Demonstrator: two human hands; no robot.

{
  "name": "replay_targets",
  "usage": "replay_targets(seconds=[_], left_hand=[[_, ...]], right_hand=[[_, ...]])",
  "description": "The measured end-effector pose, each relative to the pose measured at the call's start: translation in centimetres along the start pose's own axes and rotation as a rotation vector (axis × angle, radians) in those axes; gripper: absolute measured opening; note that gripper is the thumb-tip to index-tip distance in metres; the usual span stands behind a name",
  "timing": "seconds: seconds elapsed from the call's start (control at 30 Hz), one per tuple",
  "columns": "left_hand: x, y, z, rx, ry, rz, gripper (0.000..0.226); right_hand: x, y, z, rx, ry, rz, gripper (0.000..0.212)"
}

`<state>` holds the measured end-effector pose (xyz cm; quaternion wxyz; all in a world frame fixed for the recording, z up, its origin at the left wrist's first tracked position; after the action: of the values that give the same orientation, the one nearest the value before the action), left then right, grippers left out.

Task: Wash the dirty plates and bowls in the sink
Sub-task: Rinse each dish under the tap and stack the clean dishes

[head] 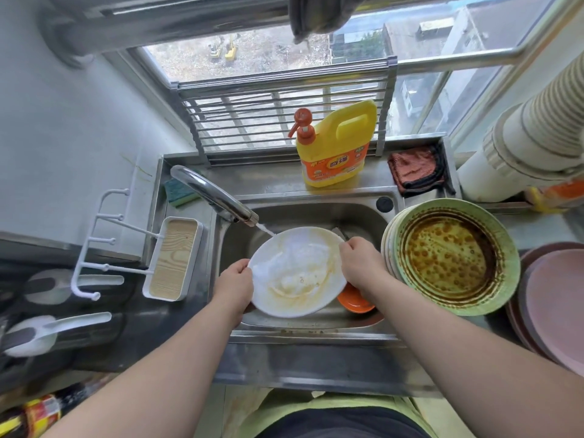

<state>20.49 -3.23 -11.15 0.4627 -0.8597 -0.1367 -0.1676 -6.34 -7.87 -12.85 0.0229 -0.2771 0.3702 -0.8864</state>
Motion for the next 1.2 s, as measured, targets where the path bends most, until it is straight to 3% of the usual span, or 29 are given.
replay_targets(seconds=[0.2, 0.37, 0.53, 0.73, 0.97, 1.2], left_hand=[[-1.7, 0.2, 0.4, 0.044, 0.037, 0.048, 0.041], [-3.2, 0.3, 0.0, 0.08, 0.056, 0.115, 0.032], [-3.9, 1.3, -1.3, -0.001, 0.014, 0.109, 0.016], [-4.2, 2.1, -3.4, -0.146, -0.096, 0.064, 0.03], [-0.7, 1.1, -5.7, -0.41, -0.04, -0.247, 0.024], [3.2, 0.9, -3.8, -0.454, 0.028, -0.335, 0.021]], right_hand=[[2.5, -1.2, 1.9, 0.152, -0.134, -0.058, 0.032], [4.3, -2.0, 2.6, 0.288, -0.257, -0.121, 0.034], [5.7, -2.6, 2.5, 0.391, -0.315, -0.242, 0.034], [6.1, -4.0, 2.2, 0.5, -0.276, -0.435, 0.034], [3.5, -2.9, 2.7, 0.443, -0.159, -0.376, 0.031], [-0.7, -1.7, 3.3, 0.303, -0.15, -0.173, 0.034]])
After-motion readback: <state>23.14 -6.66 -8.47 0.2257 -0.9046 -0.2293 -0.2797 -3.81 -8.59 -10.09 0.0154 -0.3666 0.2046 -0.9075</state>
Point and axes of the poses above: each hand's wrist, its own y-axis towards the middle knuckle, its own x-axis out of the back of the hand, z = x × y, the point moved 4 cm from there along y, towards the middle knuckle, and after that the axes turned 1 degree about y, right-handed, at the moved point
